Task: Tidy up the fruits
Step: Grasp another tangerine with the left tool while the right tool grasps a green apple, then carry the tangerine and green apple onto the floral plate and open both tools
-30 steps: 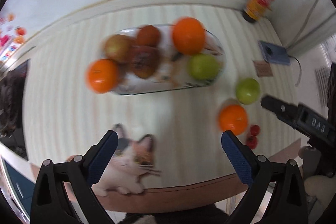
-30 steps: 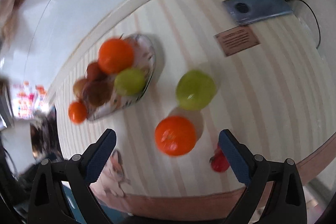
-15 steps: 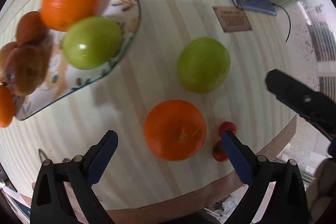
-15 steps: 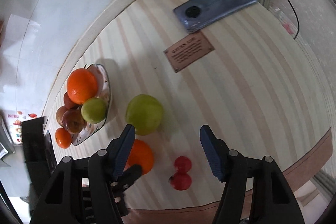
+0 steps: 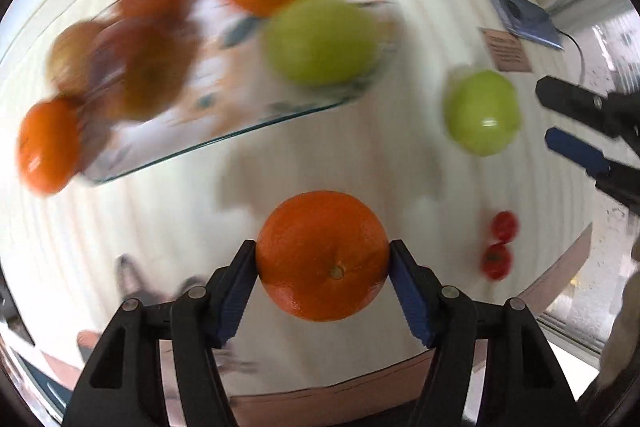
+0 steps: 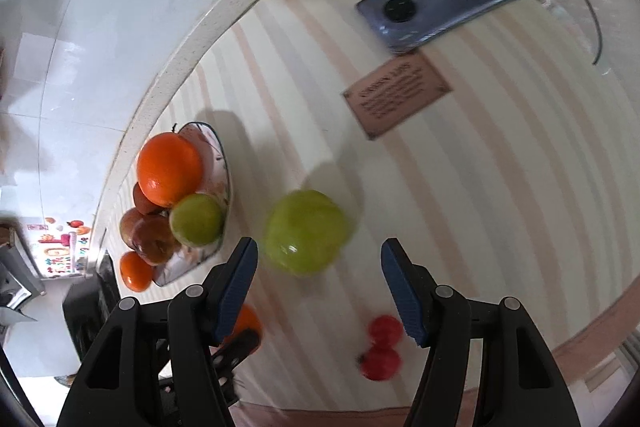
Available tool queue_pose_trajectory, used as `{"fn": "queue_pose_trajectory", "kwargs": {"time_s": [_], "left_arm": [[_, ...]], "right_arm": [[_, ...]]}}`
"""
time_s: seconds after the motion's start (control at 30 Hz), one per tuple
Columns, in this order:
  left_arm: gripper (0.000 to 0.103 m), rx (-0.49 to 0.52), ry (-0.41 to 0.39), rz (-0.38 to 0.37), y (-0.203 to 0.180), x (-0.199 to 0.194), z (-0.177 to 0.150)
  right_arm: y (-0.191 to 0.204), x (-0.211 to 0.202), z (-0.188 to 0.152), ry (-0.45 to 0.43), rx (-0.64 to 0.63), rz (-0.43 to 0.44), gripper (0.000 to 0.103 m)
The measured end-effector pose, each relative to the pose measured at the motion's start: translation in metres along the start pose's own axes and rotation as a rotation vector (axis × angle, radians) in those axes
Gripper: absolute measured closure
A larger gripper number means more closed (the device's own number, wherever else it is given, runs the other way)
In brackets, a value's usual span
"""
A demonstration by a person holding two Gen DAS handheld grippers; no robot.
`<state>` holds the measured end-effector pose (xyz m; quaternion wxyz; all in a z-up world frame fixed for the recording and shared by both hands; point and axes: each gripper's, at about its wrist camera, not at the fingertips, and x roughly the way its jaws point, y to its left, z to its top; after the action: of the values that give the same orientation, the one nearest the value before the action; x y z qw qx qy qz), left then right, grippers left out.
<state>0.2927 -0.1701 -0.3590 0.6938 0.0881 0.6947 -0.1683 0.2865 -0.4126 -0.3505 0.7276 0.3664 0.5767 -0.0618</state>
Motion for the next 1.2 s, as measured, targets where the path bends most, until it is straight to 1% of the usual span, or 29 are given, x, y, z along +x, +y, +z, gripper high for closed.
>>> {"fn": "queue_pose_trajectory", "kwargs": {"time_s": [0.1, 0.2, 0.23, 0.3, 0.37, 0.4, 0.5, 0.57, 0.6, 0.67, 0.73, 0.87, 0.97, 1.0, 1.2], "left_arm": [[0.04, -0.054, -0.003, 0.014, 0.029, -0.003, -0.01], [0.04, -0.123, -0.003, 0.0, 0.052, -0.002, -0.015], [0.04, -0.144, -0.003, -0.007, 0.057, -0.001, -0.016], [0.04, -0.181, -0.008, -0.023, 0.066, 0.002, -0.018], [0.04, -0.202, -0.009, -0.029, 0.072, 0.003, -0.019], [0.04, -0.21, -0.008, -0.033, 0.075, 0.005, -0.019], [0.04, -0.22, -0.012, -0.04, 0.086, 0.004, -0.023], [0.04, -0.218, -0.014, -0.038, 0.089, 0.003, -0.027], [0.04, -0.215, -0.013, -0.039, 0.096, 0.002, -0.014], [0.04, -0.211, -0.016, -0.041, 0.094, 0.002, -0.015], [0.04, -0.203, -0.019, -0.038, 0.084, 0.004, -0.01], [0.04, -0.198, -0.019, -0.027, 0.078, 0.003, -0.009], [0.04, -0.196, -0.015, -0.021, 0.069, 0.006, -0.007], [0.04, -0.198, -0.012, -0.022, 0.068, 0.007, -0.007], [0.04, -0.202, -0.013, -0.025, 0.066, 0.011, -0.005]], "right_arm": [[0.008, 0.019, 0.007, 0.036, 0.01, 0.005, 0.036], [0.013, 0.036, 0.008, 0.082, 0.013, 0.013, 0.034], [0.018, 0.042, 0.009, 0.085, -0.004, -0.02, 0.034], [0.023, 0.046, 0.011, 0.068, -0.036, -0.043, 0.035], [0.026, 0.051, 0.013, 0.069, -0.069, -0.075, 0.043], [0.027, 0.054, 0.013, 0.074, -0.082, -0.09, 0.043], [0.027, 0.062, 0.012, 0.101, -0.091, -0.075, 0.043], [0.033, 0.063, 0.009, 0.097, -0.121, -0.099, 0.044], [0.037, 0.064, 0.006, 0.102, -0.139, -0.106, 0.044], [0.043, 0.067, -0.001, 0.135, -0.17, -0.089, 0.044], [0.06, 0.07, -0.017, 0.175, -0.262, -0.091, 0.044], [0.087, 0.075, -0.057, 0.258, -0.44, -0.12, 0.044], [0.096, 0.082, -0.078, 0.274, -0.513, -0.159, 0.044], [0.096, 0.083, -0.082, 0.277, -0.523, -0.169, 0.043], [0.092, 0.088, -0.092, 0.293, -0.514, -0.161, 0.044]]}}
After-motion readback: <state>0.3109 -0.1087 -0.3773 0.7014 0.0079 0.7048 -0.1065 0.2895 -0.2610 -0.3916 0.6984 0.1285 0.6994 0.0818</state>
